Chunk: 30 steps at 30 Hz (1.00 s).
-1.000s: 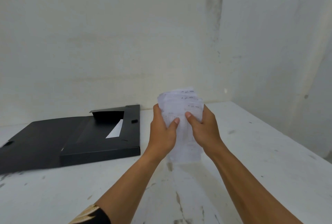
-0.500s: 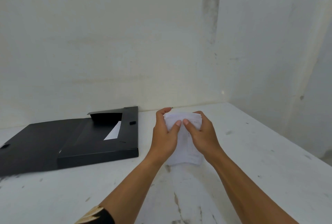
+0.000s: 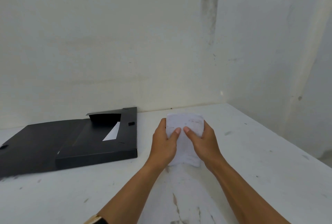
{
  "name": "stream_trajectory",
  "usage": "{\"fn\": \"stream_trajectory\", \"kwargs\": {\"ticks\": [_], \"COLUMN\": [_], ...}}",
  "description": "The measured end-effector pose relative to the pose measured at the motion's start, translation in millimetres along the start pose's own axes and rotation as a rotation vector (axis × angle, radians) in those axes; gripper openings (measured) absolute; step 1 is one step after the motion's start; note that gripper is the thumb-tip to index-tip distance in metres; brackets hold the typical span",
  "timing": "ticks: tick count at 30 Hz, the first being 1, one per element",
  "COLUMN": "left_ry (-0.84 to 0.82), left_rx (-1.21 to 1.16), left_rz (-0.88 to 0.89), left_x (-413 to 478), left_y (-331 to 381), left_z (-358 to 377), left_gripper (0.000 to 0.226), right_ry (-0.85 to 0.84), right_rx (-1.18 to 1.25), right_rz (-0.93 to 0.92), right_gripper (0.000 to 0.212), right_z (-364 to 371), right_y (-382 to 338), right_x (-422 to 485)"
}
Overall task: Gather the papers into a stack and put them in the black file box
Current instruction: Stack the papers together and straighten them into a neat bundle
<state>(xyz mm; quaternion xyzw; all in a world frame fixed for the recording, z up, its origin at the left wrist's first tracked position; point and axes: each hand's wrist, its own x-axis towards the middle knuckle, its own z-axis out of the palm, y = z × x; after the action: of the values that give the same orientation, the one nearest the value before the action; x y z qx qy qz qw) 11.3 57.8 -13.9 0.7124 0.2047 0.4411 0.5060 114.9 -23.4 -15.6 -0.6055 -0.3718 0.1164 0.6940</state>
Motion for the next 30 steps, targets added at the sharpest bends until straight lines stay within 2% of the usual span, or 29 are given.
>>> {"fn": "stream_trajectory", "kwargs": {"ticks": [5,8,12,16,20,26,28,30], "left_ry": [0.092,0.082,0.035,0.083,0.115,0.02,0.082,0.106], "left_rx": [-0.081,-0.106,-0.126,-0.141,-0.192,0.004,-0.025,-0.092], "left_rz": [0.034,-0.016,-0.051,-0.011,0.059,0.13,0.115,0.068], "left_x": [8.4,5.1,-3.8,-3.4,3.2,4.2,2.5,1.0], "left_y": [10.7,4.4,-1.7,3.4,16.2,8.3,8.3,8.0], "left_z": [-4.6,-6.0,-1.2,4.4,5.4,1.1,4.1,4.6], "left_gripper": [0.029,0.033,0.027,0.021,0.028,0.003,0.008,0.027], "right_ry": [0.007,-0.008,-0.018,0.018,0.056,0.055,0.087,0.106], "right_rx": [-0.021,-0.053,0.047,0.127,0.119,0.02,0.038,0.031], "right_rz": [-0.074,-0.039,0.032,0.038,-0.036,-0.081,-0.086,-0.087], "right_gripper": [0.021,0.022,0.022,0.015,0.013,0.033,0.031,0.025], "right_z": [-2.9,-2.9,-1.5,4.3,0.6,0.3,3.9,4.9], "right_y": [-17.7,-12.8,-1.3,-4.1,-20.6,-23.7,-22.7,-20.4], "right_x": [9.9,8.0,-0.6,-4.8,1.9,5.9,4.8,3.9]}}
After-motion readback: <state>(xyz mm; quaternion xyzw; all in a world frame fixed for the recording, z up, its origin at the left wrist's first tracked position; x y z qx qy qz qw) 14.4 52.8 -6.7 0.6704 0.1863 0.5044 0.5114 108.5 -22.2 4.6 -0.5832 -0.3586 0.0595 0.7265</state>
